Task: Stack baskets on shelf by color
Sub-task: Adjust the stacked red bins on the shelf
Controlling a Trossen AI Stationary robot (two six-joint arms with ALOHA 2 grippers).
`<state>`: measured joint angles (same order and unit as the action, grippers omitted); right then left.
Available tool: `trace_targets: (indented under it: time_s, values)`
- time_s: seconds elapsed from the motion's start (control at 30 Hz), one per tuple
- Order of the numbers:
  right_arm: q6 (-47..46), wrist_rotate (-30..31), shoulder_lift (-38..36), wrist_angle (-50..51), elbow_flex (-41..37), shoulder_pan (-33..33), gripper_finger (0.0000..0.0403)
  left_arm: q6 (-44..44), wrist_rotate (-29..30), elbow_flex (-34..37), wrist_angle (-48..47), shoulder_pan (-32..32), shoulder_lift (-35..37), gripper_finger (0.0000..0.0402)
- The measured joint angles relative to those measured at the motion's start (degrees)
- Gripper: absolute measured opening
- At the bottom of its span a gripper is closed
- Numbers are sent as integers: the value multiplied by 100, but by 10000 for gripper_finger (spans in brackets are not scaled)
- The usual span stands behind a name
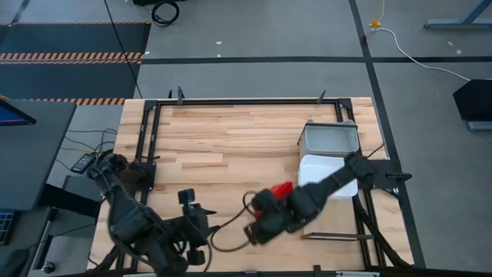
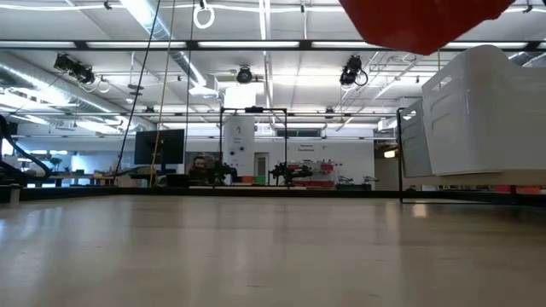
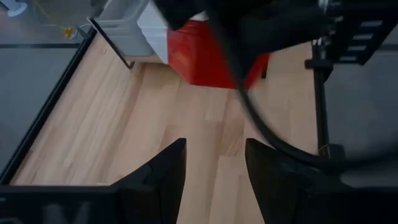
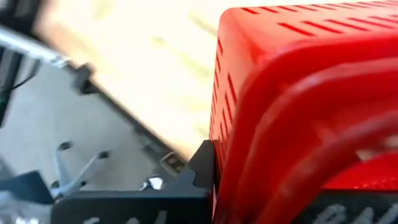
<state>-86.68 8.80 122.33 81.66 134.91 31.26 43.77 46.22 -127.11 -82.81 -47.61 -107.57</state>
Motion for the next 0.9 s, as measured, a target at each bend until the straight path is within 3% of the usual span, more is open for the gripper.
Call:
trace_targets:
  time_s: [0.2,0.37,0.5,0.67,0.9]
  values:
    - [-750,-657,-166,440,0,-377,11,76,179,0,1,-233,41,172]
    - [-1191,-864,-170,7,0,-310,11,59,298,0,-10,-378,41,172]
    - [-1485,-932,-170,453,0,-195,11,56,711,0,-141,-356,41,172]
    - [-1519,-1292,-170,818,0,-120,11,-172,1023,0,-246,-117,41,172]
    - [-1840,-1110,-167,838,0,-2,11,-792,910,0,68,517,322,172]
